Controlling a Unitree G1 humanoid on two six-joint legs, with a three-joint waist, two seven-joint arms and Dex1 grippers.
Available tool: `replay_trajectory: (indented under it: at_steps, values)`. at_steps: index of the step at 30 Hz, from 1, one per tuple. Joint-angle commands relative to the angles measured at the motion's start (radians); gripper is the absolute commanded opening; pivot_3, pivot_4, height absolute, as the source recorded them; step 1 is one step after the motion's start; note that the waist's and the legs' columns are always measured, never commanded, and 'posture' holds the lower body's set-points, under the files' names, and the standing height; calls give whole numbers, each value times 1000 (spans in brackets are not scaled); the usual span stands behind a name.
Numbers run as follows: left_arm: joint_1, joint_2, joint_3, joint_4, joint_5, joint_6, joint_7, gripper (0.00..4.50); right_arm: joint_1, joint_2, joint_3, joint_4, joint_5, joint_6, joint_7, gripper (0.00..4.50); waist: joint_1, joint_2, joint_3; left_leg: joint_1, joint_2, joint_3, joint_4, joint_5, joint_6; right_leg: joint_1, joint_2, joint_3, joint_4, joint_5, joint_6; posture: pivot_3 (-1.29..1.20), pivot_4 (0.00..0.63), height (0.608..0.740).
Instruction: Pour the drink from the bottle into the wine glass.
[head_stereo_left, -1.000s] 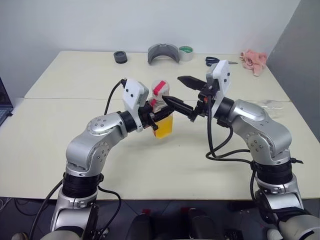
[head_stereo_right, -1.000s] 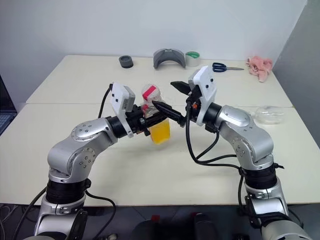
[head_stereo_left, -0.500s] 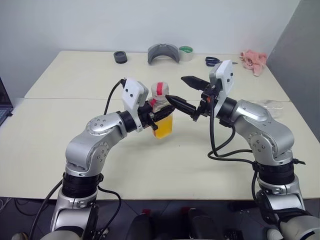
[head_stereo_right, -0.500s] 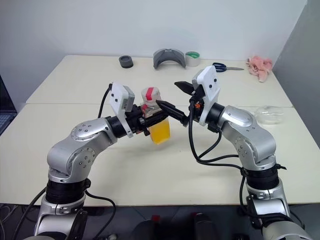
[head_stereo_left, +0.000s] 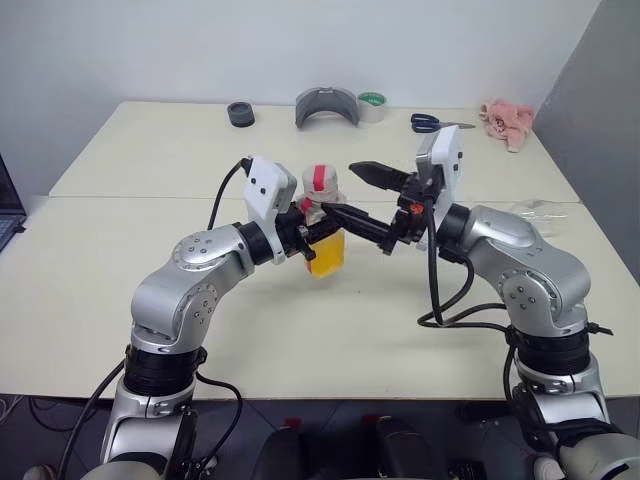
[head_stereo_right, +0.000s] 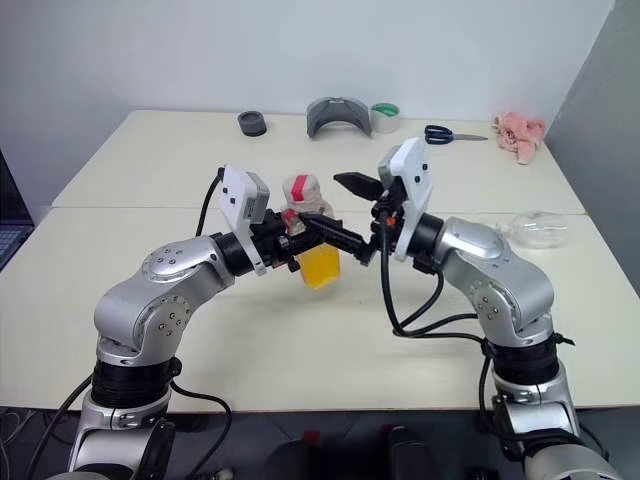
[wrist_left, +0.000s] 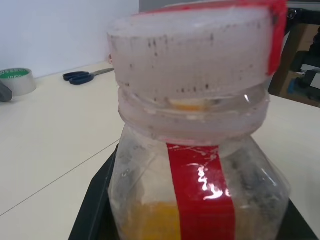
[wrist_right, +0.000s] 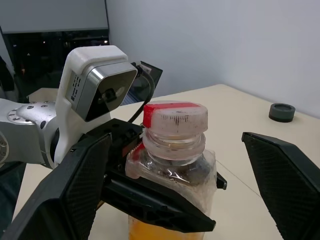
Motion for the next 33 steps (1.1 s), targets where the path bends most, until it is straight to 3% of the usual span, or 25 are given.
replay_trajectory:
  at_steps: [1,12,15,21,33]
  values:
    - [-18,2,6,-33,-5,-35,-12,1843,-38,30,13,-4,-12,-33,-12,4454,0,0,0,0,0,0,0,0,0,0,0,0,0,0,0,0,150,740]
    - [-16,7,10,-40,-3,-29,-17,1843,-83,100,31,60,-51,-79,-19,4454,1,0,0,0,0,0,0,0,0,0,0,0,0,0,0,0,150,740]
    - [-14,7,12,-42,-2,-28,-16,1843,-86,107,29,70,-49,-85,-15,3857,1,0,0,0,0,0,0,0,0,0,0,0,0,0,0,0,150,740]
    - [-13,6,13,-43,-2,-29,-12,1843,-86,111,38,75,-51,-94,-6,1799,-1,0,0,0,0,0,0,0,0,0,0,0,0,0,0,0,150,740]
    - [-7,5,10,-50,-5,-26,-12,1843,-137,117,-3,78,-64,-139,-43,1730,0,0,0,0,0,0,0,0,0,0,0,0,0,0,0,0,150,740]
